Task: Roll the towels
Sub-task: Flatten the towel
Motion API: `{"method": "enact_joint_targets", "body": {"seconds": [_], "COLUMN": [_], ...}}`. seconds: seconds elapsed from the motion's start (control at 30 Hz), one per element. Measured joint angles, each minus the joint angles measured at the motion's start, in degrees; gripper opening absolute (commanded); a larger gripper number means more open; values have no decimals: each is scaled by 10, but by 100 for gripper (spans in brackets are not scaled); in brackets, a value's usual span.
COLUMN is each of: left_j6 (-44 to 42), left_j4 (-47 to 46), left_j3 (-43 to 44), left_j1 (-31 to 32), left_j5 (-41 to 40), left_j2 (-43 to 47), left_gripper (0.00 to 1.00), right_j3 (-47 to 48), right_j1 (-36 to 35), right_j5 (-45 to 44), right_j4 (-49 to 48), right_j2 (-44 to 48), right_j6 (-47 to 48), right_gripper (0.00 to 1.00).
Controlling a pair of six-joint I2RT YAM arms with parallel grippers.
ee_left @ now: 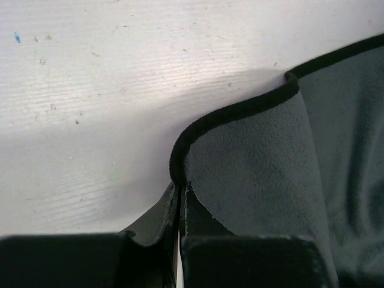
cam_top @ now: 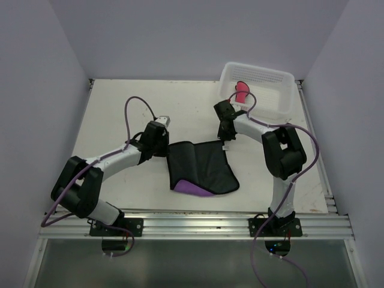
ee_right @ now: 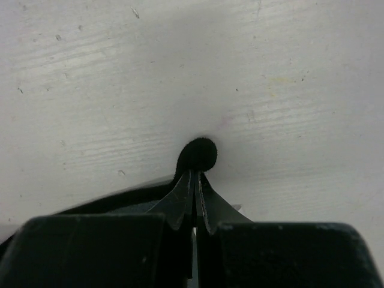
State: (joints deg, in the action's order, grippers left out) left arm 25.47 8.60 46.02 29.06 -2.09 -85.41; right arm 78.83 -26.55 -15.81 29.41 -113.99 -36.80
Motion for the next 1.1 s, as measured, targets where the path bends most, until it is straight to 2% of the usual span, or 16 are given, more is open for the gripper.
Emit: {"method": "enact_joint_targets", "body": {"seconds": [0.3,0.47,0.87,0.9,0.93,0.97,1.1], "left_j6": [6,6,2,0,-2,-2,-6], "left_j4": [37,42,44,44,44,44,43], "left_j3": [6,11,20,21,21,21,20], "left_j1": [0,0,0,0,0,0,0], "left_j5": [-52,-67,-94,-96,-97,-97,-89], "left_j2": [-27,-25,91,99,105,110,113], "left_gripper": [0,0,0,0,0,0,0], "right_j3": [-34,-45,-46,-46,-46,-47,-59], "right_j1": [5,11,12,12,12,12,12], "right_j5": [-2,5,10,14,17,19,39], "right_j4": [0,-4,-2,0,0,0,0], "right_j2": [34,91,269,276,281,283,273], "right_j6": [20,35,53,56,57,57,54], "right_gripper": [0,0,0,3,10,29,43]}}
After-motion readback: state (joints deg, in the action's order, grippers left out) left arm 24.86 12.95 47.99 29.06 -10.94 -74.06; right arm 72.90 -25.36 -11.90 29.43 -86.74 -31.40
